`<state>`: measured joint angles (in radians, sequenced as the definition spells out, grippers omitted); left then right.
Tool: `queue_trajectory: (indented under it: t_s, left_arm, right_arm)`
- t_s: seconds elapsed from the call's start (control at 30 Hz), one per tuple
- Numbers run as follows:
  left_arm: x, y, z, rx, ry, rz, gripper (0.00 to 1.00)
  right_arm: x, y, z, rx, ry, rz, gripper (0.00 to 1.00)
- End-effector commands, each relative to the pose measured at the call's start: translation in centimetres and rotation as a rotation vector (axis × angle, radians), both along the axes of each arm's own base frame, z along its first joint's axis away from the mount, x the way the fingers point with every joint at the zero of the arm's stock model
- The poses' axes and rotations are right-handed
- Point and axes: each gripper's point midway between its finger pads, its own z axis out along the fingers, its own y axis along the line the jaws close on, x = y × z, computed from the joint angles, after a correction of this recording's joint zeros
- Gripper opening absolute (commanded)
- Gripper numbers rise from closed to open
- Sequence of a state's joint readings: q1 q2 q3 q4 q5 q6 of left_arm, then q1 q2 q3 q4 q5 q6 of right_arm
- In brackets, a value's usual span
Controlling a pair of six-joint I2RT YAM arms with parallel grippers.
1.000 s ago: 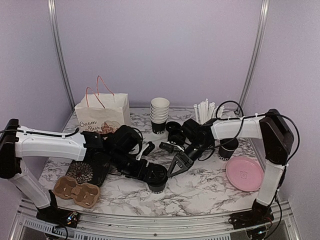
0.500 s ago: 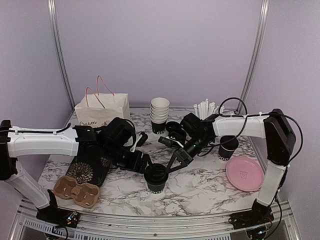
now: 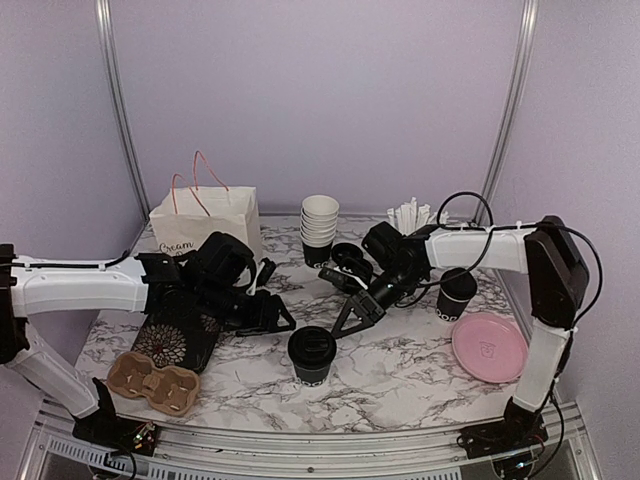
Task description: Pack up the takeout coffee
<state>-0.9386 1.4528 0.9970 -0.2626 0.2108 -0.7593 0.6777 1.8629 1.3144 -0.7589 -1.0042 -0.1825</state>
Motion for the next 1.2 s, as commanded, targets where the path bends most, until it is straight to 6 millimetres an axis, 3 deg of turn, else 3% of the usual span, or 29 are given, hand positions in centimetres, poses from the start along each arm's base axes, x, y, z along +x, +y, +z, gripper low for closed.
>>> queue_trajectory:
  t_s: [0.0,0.53,0.67,1.0,1.17]
  left_arm:
    - [-0.5,-0.3,-0.9,-0.037,0.057,0.007,0.56]
    - [-1.2,-0.6,-3.1,-0.042,0.101,-0.013,0.5]
    - [-1.5,-0.4,-4.0,-0.034,0.124,-0.014,0.44]
    - [-3.8,1.0,-9.4,-0.005,0.299,0.004,0.31]
    - [-5.3,2.9,-13.0,0.066,0.368,0.015,0.27]
  right_arm:
    - [1.1,0.7,0.0,0.008,0.007,-0.013,0.5]
    - [0.9,1.0,-1.1,-0.014,0.025,-0.007,0.45]
    - [1.0,1.1,-1.7,-0.027,0.033,-0.01,0.44]
    - [1.7,0.7,-5.3,-0.135,0.047,-0.04,0.38]
    - [1.5,0.1,-7.6,-0.207,0.058,-0.048,0.34]
